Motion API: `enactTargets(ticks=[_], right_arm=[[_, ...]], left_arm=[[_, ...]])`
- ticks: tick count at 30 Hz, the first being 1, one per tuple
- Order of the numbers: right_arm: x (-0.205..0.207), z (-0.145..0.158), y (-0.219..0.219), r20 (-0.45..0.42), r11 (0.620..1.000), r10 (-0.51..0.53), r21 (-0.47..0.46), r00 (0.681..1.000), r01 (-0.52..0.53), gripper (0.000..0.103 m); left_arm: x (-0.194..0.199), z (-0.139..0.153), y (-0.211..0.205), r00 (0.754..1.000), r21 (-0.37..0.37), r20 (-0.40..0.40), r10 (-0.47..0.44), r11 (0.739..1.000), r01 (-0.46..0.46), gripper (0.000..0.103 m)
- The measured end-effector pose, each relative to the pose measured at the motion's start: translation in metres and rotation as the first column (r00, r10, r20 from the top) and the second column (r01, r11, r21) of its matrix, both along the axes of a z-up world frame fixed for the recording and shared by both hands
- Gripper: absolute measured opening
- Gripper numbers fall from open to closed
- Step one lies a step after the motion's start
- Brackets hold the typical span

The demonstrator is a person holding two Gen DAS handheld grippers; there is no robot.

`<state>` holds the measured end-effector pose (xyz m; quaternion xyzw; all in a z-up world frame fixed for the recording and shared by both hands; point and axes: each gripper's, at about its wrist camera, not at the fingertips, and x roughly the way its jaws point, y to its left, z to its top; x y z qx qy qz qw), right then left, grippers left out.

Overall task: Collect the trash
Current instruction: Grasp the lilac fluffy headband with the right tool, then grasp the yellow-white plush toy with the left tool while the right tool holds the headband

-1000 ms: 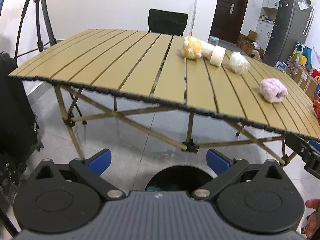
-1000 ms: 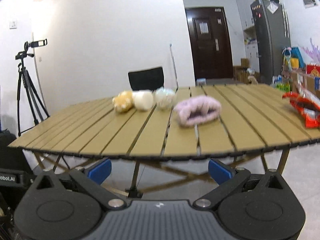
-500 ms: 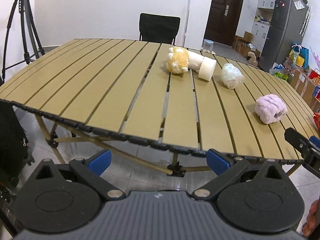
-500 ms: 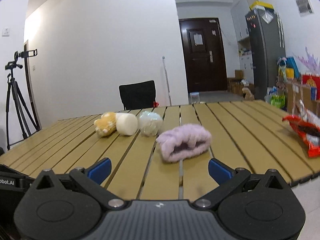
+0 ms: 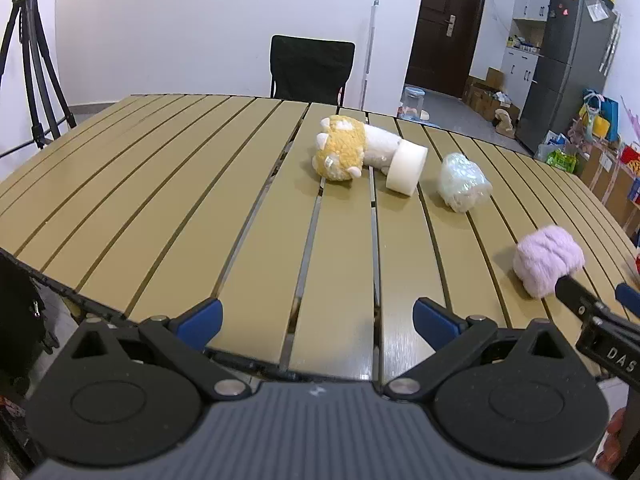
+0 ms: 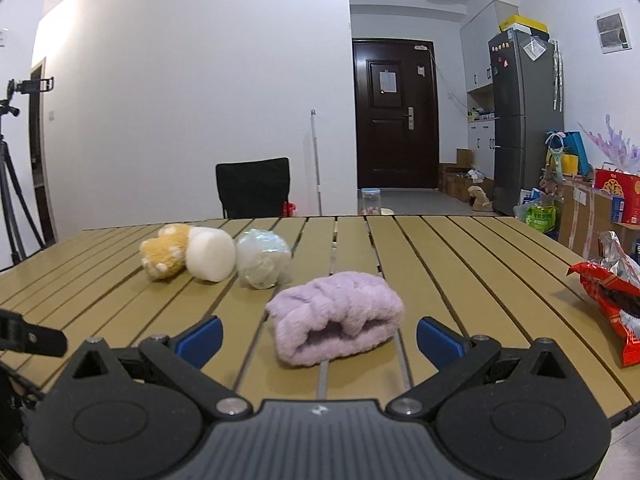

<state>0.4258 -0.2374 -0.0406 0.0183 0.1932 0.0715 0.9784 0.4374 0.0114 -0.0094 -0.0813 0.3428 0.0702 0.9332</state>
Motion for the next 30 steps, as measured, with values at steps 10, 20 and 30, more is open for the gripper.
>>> enactTargets(ticks=[10,20,30], right_arm=[[0.044,-0.007,0.017,-0.047,0.997,-0.033,-0.065,0.998,0.030,0.103],[0.085,-0.013,0.036,-0.157,0.988,-0.118,-0.112,0.980,0.101,0.072],[0.089,-0.015,0.014,-0.175,0.991,-0.123,0.030,0.977,0.130,0.038]], left_arm=[[0.032,0.000,0.009,1.000,-0.021,-0.015,0.004,1.000,-0.004,0.103],[0.042,-0.008,0.019,0.999,-0.053,-0.041,0.014,0.998,-0.016,0.103],[0.048,-0.013,0.020,0.998,-0.059,-0.057,0.007,0.998,-0.010,0.103]])
